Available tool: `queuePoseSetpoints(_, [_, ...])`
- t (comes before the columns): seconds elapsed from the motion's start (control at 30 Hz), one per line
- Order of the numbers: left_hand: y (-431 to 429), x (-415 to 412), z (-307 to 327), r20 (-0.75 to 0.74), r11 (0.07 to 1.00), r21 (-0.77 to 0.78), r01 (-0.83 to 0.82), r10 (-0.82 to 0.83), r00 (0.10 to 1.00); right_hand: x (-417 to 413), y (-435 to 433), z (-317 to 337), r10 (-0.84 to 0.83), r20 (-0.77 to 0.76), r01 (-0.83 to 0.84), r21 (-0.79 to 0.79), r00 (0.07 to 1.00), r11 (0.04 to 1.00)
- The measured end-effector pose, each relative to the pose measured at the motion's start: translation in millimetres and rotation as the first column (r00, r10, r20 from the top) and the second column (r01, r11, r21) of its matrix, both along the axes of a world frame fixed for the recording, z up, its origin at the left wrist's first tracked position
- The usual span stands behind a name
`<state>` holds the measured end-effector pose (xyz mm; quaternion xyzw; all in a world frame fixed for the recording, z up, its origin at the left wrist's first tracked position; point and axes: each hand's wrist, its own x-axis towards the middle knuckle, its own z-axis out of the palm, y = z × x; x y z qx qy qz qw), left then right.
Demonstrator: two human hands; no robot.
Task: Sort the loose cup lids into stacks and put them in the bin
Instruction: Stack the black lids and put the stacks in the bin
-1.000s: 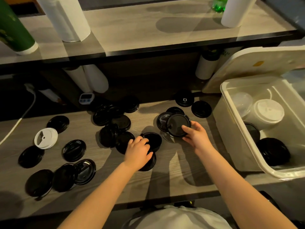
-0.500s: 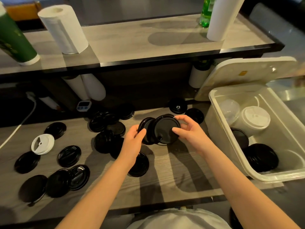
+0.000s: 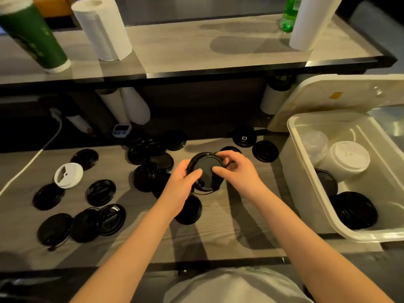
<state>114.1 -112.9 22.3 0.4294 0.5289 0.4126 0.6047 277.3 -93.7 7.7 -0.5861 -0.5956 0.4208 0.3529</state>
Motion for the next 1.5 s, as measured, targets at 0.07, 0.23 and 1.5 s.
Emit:
queuePoseSetpoints(0.07, [1, -14, 2, -0.022, 1.000, 0.009, -0.016, 0.016, 1.000, -8, 3, 0, 0.045, -0.013, -0.045, -0.010, 0.999, 0.999])
queuePoseSetpoints(0.23, [-1, -46, 5, -0.034, 0.999, 0.029, -0.030, 0.031, 0.999, -35, 7, -1, 0.134, -0.118, -0.148, -0.118, 0.984, 0.982])
queuePoseSetpoints(1.5, [41, -79, -21, -0.191, 0.981, -0.073, -0.181, 0.165, 0.968, -20, 37, -74, -0.185, 0.474, 0.199, 0.021, 0.861, 0.980])
